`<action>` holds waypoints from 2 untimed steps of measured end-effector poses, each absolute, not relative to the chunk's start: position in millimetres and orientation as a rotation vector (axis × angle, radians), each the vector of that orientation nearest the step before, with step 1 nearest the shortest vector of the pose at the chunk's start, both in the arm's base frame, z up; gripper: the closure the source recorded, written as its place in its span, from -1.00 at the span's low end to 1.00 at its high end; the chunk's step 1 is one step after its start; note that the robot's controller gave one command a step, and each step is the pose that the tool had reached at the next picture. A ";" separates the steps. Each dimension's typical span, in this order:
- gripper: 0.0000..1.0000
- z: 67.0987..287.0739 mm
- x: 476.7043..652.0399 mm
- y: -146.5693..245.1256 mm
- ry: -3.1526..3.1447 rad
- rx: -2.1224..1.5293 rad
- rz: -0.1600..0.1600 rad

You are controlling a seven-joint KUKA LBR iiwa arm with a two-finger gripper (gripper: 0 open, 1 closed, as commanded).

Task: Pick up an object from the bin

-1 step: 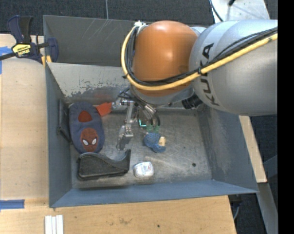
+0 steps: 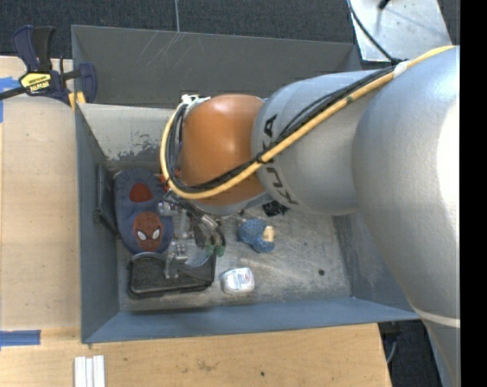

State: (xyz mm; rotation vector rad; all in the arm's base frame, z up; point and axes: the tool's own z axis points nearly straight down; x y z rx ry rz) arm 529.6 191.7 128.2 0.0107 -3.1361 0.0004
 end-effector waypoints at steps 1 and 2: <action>-1.00 117.1 532.4 186.5 -3.148 -0.062 -0.011; -1.00 185.8 490.4 128.8 -3.146 -0.116 0.000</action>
Offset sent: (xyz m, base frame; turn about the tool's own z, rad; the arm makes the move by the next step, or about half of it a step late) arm -0.0029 -0.0221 -0.0582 0.0906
